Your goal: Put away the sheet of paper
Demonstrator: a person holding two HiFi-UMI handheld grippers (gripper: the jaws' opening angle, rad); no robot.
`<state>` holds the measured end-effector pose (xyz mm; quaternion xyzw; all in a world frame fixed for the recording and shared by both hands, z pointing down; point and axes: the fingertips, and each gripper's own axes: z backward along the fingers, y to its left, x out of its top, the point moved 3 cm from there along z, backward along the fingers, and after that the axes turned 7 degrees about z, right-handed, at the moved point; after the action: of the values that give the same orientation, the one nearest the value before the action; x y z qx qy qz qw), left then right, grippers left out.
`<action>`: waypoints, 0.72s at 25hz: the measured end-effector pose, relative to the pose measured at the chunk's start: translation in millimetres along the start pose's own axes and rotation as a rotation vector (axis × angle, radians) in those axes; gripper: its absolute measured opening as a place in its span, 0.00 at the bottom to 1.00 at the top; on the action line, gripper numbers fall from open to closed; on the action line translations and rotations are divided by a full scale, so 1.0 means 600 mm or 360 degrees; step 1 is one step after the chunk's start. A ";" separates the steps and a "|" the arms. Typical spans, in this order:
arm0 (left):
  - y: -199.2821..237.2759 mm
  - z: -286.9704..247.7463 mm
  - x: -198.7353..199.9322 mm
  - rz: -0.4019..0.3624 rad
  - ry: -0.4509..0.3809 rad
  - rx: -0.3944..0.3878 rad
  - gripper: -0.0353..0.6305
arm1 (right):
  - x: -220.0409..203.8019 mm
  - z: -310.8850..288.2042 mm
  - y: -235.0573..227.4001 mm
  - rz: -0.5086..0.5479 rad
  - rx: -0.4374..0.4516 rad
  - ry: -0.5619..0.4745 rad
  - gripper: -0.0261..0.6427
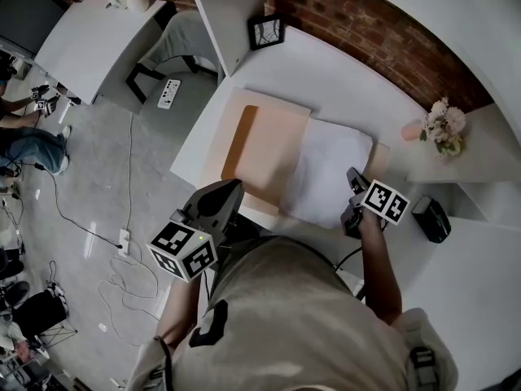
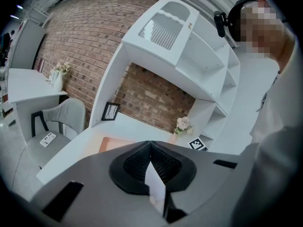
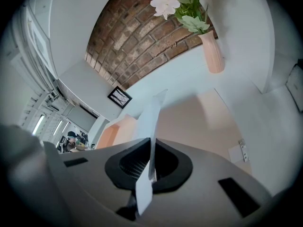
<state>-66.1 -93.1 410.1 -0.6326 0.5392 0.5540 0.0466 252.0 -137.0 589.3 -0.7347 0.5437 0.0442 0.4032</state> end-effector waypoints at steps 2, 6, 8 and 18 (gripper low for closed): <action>-0.002 -0.001 0.000 -0.0003 0.0001 -0.0002 0.08 | 0.000 -0.001 0.001 -0.0002 0.0004 0.0000 0.08; -0.003 0.000 -0.002 -0.0006 0.0004 -0.0005 0.08 | -0.002 -0.001 0.004 -0.0008 0.0010 0.0001 0.08; -0.003 0.002 -0.002 -0.0007 0.0003 -0.0004 0.08 | -0.003 -0.002 0.005 -0.0012 0.0012 0.0000 0.08; -0.003 0.008 -0.004 -0.0008 -0.0008 0.0009 0.08 | -0.002 -0.010 0.015 -0.0017 0.0029 -0.0006 0.08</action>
<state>-67.4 -88.0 409.0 -0.6325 0.5390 0.5539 0.0511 241.5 -140.4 588.9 -0.7339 0.5393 0.0384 0.4112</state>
